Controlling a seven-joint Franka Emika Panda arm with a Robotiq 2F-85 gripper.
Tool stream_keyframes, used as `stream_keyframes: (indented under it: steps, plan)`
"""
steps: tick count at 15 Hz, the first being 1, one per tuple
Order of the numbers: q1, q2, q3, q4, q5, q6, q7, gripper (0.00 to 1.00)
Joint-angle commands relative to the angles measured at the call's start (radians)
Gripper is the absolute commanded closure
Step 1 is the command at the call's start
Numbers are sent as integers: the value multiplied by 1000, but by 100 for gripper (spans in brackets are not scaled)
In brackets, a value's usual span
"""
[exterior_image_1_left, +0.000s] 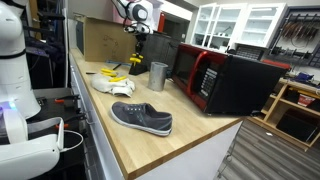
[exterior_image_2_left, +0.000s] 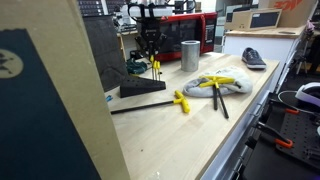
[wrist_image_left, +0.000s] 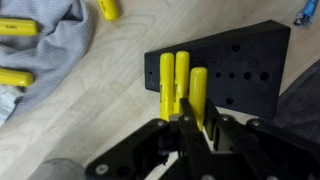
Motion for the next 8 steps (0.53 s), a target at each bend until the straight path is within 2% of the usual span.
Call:
stream_keyframes:
  steps: [1,8]
  plan:
    - [9,-8,-10,-20,-10,40,19,96]
    - [8,-7,-8,-18,-2,44,19,96]
